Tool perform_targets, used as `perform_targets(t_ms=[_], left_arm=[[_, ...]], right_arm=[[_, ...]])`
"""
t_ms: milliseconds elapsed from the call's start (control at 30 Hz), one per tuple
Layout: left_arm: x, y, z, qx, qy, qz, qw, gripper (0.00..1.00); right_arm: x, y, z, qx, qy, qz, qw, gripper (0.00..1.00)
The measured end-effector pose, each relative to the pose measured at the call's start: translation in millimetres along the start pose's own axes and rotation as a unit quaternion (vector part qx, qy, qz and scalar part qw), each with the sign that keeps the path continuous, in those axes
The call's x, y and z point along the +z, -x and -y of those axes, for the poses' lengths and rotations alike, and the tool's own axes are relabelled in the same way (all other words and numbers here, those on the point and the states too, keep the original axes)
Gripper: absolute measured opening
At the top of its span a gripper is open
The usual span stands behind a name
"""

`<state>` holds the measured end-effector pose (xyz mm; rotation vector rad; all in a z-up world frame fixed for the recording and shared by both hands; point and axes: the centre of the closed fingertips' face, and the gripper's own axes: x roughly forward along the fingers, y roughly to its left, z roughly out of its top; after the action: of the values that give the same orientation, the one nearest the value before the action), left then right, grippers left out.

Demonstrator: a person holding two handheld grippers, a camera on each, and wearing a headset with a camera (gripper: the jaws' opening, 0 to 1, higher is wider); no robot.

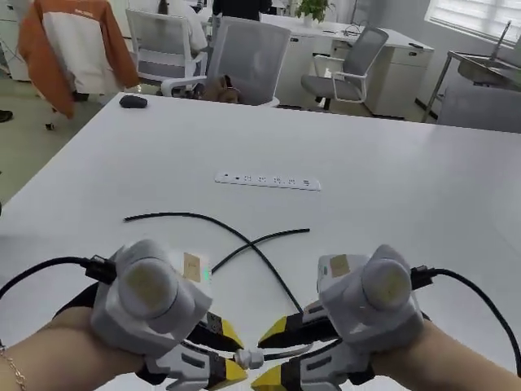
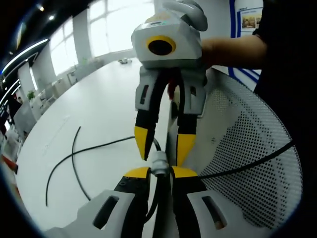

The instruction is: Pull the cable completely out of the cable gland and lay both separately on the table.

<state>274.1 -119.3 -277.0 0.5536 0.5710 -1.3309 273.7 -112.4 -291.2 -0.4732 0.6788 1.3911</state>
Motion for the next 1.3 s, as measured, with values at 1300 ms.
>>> perform_targets(t_ms=[1300], left_arm=[[-23.0,-30.9,-13.6,0.035,-0.048,-0.011,0.9982,0.18]], right_arm=[[-20.4,-11.0,3.6,-0.035,0.040,-0.036,0.9979,0.11]])
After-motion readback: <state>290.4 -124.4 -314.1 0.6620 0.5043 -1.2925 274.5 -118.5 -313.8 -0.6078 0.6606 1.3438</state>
